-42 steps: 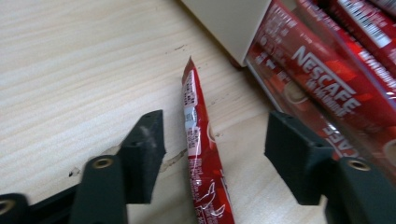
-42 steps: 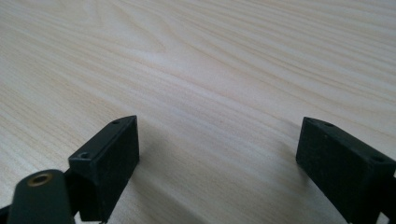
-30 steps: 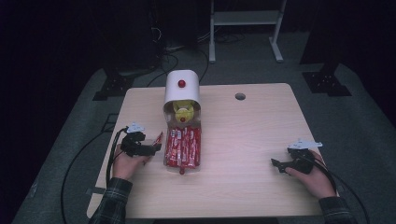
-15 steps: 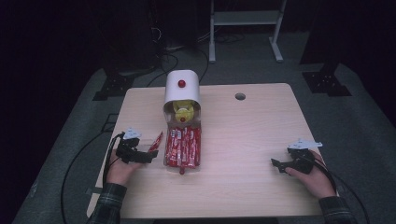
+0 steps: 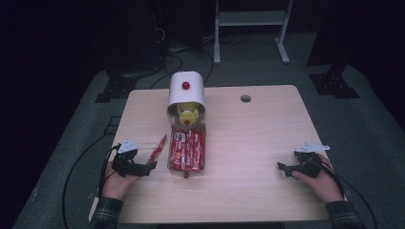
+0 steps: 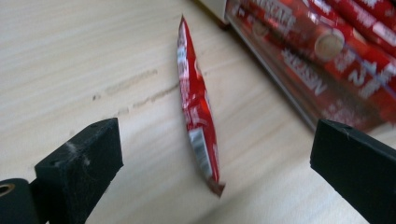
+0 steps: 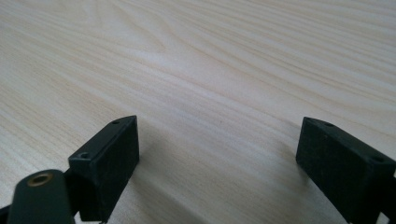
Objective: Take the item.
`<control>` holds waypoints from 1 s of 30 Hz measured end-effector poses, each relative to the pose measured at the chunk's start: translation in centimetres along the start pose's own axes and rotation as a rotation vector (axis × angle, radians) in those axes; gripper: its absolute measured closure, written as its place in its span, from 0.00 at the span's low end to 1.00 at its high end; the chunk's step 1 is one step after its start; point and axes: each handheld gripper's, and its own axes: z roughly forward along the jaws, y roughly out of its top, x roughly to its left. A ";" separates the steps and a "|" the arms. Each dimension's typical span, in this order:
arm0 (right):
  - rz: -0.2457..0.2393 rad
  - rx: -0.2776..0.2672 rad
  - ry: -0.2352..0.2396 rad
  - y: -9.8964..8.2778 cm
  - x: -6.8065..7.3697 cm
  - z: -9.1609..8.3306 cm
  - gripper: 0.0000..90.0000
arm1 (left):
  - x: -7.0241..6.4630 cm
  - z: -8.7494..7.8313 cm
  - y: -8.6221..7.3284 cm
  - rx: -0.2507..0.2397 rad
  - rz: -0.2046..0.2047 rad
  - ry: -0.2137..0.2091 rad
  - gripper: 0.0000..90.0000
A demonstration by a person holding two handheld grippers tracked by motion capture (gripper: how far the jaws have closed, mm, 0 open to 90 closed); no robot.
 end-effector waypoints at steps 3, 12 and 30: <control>0.000 0.000 0.000 0.0 0.0 0.0 0.14 | 0.0 -0.3 -0.8 0.012 -0.006 0.002 0.02; 0.000 0.000 0.000 0.0 0.0 0.0 0.14 | 0.2 -0.8 -2.7 0.071 -0.004 0.014 0.02; 0.000 0.000 0.000 0.0 0.0 0.0 0.14 | 0.1 -0.2 -4.3 0.121 0.036 0.025 0.00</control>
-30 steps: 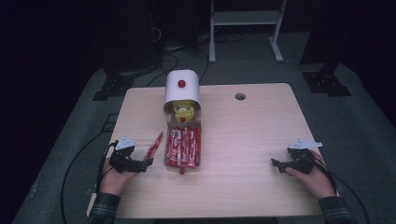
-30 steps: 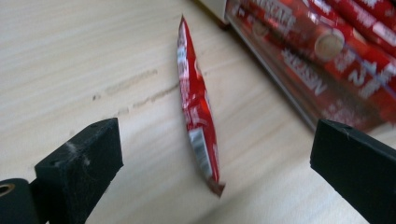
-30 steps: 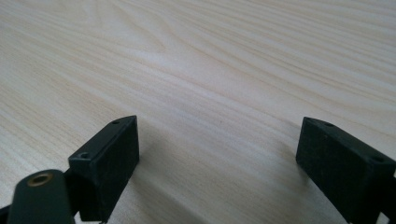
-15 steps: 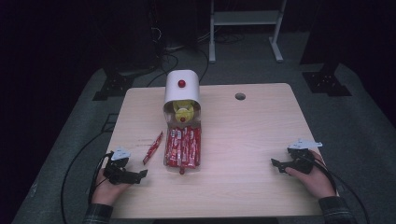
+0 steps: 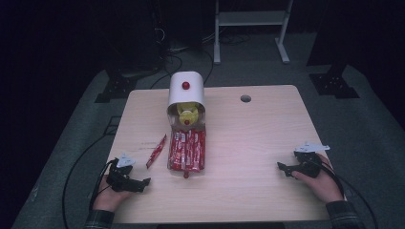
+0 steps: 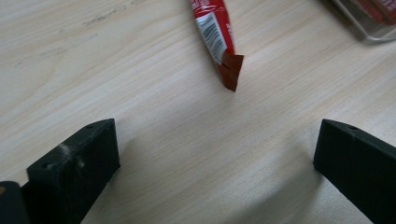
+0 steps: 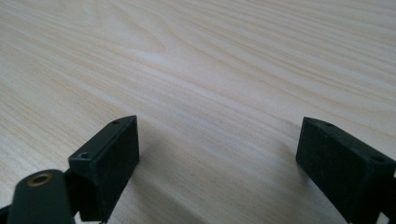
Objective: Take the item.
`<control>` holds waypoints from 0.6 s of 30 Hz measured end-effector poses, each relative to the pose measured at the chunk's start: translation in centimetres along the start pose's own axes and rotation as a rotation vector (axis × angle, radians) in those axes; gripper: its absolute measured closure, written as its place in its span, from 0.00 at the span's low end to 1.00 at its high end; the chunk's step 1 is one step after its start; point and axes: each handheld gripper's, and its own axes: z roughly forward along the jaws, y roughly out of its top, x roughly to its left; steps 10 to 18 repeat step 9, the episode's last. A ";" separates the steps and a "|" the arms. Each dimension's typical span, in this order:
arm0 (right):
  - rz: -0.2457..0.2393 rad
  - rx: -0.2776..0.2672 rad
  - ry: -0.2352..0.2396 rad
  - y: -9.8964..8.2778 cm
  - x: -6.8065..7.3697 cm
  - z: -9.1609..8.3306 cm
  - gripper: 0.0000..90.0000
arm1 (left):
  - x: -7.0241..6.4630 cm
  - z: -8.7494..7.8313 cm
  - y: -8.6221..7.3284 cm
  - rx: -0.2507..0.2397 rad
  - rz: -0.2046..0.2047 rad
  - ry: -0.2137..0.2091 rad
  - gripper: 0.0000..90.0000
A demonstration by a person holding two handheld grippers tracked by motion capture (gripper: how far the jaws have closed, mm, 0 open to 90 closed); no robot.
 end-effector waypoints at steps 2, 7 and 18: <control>0.000 0.000 0.000 0.0 0.0 0.0 0.14 | 0.1 0.0 -0.3 -0.027 0.004 -0.005 0.00; 0.000 0.000 0.000 0.0 0.0 0.0 0.14 | 0.2 0.0 -0.6 -0.053 0.011 -0.012 0.00; 0.000 0.000 0.000 0.0 0.0 0.0 0.14 | 0.2 0.0 -0.6 -0.056 0.014 -0.014 0.00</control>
